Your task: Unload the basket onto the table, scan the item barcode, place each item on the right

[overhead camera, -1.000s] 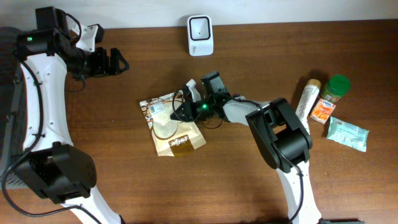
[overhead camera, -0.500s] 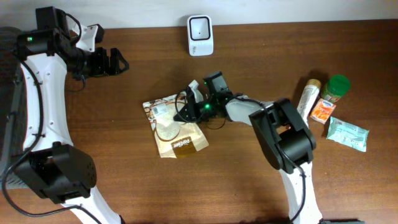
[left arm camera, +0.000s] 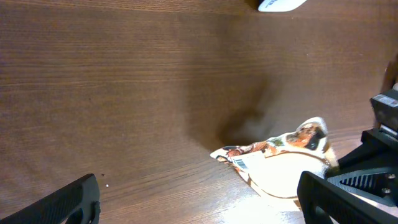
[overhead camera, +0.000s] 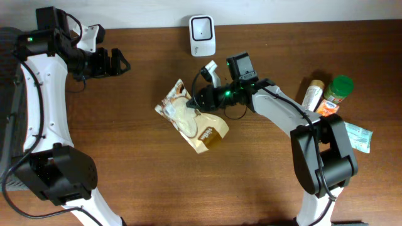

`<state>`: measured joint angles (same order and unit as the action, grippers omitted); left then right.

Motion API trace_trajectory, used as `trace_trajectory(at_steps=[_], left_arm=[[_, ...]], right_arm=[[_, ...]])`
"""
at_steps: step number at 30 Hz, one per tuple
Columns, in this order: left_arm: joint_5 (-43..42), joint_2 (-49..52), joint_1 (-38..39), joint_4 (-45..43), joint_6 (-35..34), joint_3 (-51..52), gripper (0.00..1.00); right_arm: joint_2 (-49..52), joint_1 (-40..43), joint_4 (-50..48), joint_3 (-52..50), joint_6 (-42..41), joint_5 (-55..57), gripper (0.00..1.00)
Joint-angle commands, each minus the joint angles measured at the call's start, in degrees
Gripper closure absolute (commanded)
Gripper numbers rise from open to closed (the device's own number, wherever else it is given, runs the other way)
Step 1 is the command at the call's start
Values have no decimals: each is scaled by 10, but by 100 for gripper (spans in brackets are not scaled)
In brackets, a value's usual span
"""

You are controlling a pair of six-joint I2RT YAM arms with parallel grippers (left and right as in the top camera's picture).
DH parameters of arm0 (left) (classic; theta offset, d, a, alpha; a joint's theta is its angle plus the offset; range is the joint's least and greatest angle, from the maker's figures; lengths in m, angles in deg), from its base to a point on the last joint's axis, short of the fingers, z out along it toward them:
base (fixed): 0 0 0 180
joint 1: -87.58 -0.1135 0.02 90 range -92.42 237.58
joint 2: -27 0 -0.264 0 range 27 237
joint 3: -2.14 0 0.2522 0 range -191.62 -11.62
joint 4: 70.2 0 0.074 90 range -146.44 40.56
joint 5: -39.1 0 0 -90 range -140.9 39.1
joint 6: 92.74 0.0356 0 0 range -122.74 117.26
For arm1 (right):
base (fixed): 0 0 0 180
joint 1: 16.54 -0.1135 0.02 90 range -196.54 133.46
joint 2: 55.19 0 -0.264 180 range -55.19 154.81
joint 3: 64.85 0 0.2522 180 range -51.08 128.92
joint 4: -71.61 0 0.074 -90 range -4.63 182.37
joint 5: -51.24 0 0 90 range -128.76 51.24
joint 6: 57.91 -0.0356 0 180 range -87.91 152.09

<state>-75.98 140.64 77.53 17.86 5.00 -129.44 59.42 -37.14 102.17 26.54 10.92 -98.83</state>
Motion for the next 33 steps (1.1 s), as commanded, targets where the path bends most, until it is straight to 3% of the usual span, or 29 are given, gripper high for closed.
trace_trajectory(at_steps=[1,7,18,26,27,30,33], left_arm=[[-4,-1,-2,-1,5,-3,1],[-4,-1,-2,-1,5,-3,1],[-4,-1,-2,-1,5,-3,1],[-65,3,2,7,5,-2,1],[-64,6,7,22,5,0,9],[-51,19,27,50,-2,22,51],[42,31,48,44,-93,79,94]], right_arm=[[-10,5,22,5,37,30,96],[13,5,88,4,75,139,96],[40,54,109,4,96,188,96],[41,45,118,4,118,189,96],[41,44,117,4,117,189,96],[41,44,115,4,117,189,96],[41,44,115,4,117,188,96]])
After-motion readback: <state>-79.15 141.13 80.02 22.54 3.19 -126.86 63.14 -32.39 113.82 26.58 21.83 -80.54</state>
